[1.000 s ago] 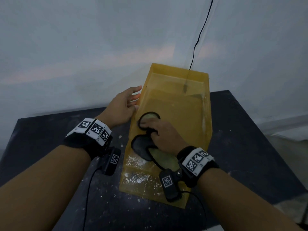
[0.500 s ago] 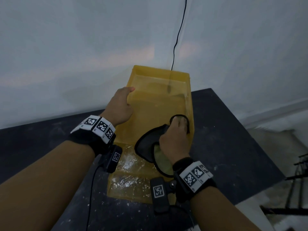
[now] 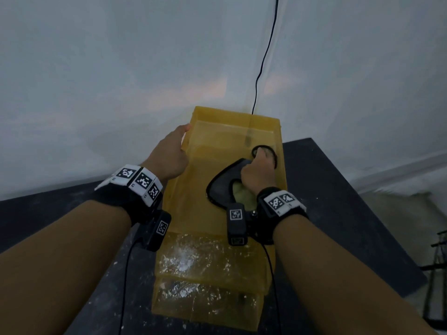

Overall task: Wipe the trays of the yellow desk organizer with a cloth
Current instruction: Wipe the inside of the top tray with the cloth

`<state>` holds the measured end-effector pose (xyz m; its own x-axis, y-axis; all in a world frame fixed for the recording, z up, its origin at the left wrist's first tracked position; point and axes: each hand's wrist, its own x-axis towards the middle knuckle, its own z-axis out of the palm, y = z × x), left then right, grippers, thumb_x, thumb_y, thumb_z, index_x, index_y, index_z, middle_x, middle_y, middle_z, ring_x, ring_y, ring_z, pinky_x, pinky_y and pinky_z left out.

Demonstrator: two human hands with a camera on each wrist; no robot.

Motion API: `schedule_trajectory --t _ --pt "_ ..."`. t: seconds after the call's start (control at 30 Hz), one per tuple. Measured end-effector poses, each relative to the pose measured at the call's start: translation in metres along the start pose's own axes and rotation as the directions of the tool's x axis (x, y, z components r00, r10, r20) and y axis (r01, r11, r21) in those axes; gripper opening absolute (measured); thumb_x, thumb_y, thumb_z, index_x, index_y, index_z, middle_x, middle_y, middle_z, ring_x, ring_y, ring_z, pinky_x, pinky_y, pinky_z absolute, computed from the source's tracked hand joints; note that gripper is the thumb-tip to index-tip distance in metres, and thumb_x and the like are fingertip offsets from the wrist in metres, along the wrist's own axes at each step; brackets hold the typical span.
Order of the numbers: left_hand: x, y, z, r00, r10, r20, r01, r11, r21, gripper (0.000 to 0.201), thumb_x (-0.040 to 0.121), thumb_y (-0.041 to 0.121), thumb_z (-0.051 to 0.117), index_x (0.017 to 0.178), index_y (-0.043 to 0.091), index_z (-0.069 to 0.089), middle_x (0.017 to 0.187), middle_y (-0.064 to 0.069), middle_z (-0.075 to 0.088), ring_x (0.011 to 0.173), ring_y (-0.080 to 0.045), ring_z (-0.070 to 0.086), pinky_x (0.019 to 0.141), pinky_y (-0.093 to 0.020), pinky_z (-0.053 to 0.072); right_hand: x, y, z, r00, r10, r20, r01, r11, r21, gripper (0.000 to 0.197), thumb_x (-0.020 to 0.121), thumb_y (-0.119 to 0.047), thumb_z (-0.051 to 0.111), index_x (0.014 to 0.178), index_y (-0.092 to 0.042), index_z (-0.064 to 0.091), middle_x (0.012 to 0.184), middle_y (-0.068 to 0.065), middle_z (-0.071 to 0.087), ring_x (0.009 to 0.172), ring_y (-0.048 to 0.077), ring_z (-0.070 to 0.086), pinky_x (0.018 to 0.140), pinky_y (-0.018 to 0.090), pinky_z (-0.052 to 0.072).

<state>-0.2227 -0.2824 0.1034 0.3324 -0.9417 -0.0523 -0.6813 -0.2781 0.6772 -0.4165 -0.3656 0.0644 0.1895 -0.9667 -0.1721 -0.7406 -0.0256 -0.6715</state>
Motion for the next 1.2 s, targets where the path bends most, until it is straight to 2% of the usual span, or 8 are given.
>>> schedule_trajectory --t 0.13,0.47,0.57,0.63,0.73,1.0,1.1,1.2 --pt "0.013 -0.004 0.000 0.998 0.012 0.062 -0.011 1.000 -0.016 0.063 0.101 0.014 0.042 0.157 0.017 0.013 0.158 -0.008 0.031 0.141 -0.028 0.037 0.107 -0.032 0.032 0.035 -0.010 0.000 0.999 0.014 -0.046 -0.012 0.999 0.036 0.055 0.095 -0.002 0.046 0.148 0.001 0.032 0.154 0.017 0.030 0.137 0.034 0.036 0.109 0.035 0.033" --pt "0.026 -0.028 -0.012 0.977 0.043 0.211 0.007 0.973 -0.232 0.069 0.102 0.009 0.045 0.157 0.023 0.007 0.161 0.001 0.023 0.147 -0.014 0.025 0.112 -0.027 0.028 0.100 -0.022 0.008 0.997 -0.049 -0.065 0.045 0.997 -0.068 0.045 0.093 -0.004 0.049 0.138 -0.003 0.049 0.148 0.012 0.037 0.125 0.034 0.047 0.098 0.033 0.040" --pt "0.026 -0.029 -0.015 0.972 0.038 0.232 0.034 0.953 -0.302 0.069 0.102 0.009 0.045 0.157 0.026 0.007 0.161 0.003 0.023 0.145 -0.012 0.026 0.098 -0.013 0.036 0.106 -0.030 0.019 0.991 -0.135 -0.019 0.133 0.989 -0.058 0.046 0.094 -0.001 0.049 0.140 -0.004 0.051 0.146 0.012 0.039 0.129 0.033 0.045 0.106 0.036 0.041" --pt "0.027 -0.029 -0.018 0.968 0.036 0.247 0.053 0.938 -0.343 0.070 0.102 0.009 0.045 0.157 0.027 0.006 0.162 0.005 0.022 0.143 -0.011 0.027 0.076 0.000 0.043 0.109 -0.037 0.028 0.980 -0.198 0.018 0.198 0.976 -0.093 0.047 0.093 -0.001 0.049 0.140 -0.006 0.051 0.143 0.011 0.042 0.129 0.032 0.045 0.108 0.038 0.040" --pt "0.027 -0.030 -0.019 0.965 0.049 0.256 0.055 0.922 -0.384 0.072 0.101 0.009 0.047 0.157 0.026 0.005 0.162 0.005 0.021 0.145 -0.014 0.027 0.066 0.002 0.043 0.111 -0.046 0.036 0.959 -0.268 0.091 0.280 0.943 -0.181 0.052 0.093 -0.004 0.050 0.144 -0.008 0.048 0.146 0.011 0.042 0.133 0.031 0.042 0.111 0.037 0.035" --pt "0.028 -0.038 -0.017 0.960 0.086 0.265 0.047 0.887 -0.458 0.072 0.101 0.000 0.044 0.157 0.022 0.005 0.162 0.004 0.019 0.146 -0.012 0.024 0.085 0.000 0.042 0.113 -0.079 0.058 0.859 -0.414 0.301 0.478 0.860 -0.178 0.055 0.094 0.001 0.048 0.149 -0.003 0.042 0.154 0.012 0.038 0.139 0.029 0.038 0.112 0.031 0.030" --pt "0.027 -0.039 -0.016 0.958 0.094 0.269 0.043 0.884 -0.465 0.073 0.101 -0.001 0.043 0.157 0.023 0.003 0.162 0.006 0.017 0.146 -0.008 0.022 0.105 -0.014 0.038 0.113 -0.091 0.067 0.804 -0.473 0.360 0.550 0.821 -0.152 0.052 0.093 0.003 0.049 0.145 0.001 0.044 0.153 0.016 0.041 0.139 0.031 0.039 0.111 0.031 0.030" --pt "0.026 -0.040 -0.017 0.958 0.088 0.272 0.055 0.877 -0.478 0.073 0.101 -0.001 0.043 0.157 0.025 0.002 0.163 0.005 0.014 0.148 -0.011 0.020 0.117 -0.032 0.030 0.113 -0.093 0.070 0.798 -0.485 0.357 0.559 0.818 -0.137 0.050 0.093 0.002 0.050 0.143 0.000 0.047 0.150 0.016 0.045 0.137 0.031 0.042 0.109 0.031 0.032"
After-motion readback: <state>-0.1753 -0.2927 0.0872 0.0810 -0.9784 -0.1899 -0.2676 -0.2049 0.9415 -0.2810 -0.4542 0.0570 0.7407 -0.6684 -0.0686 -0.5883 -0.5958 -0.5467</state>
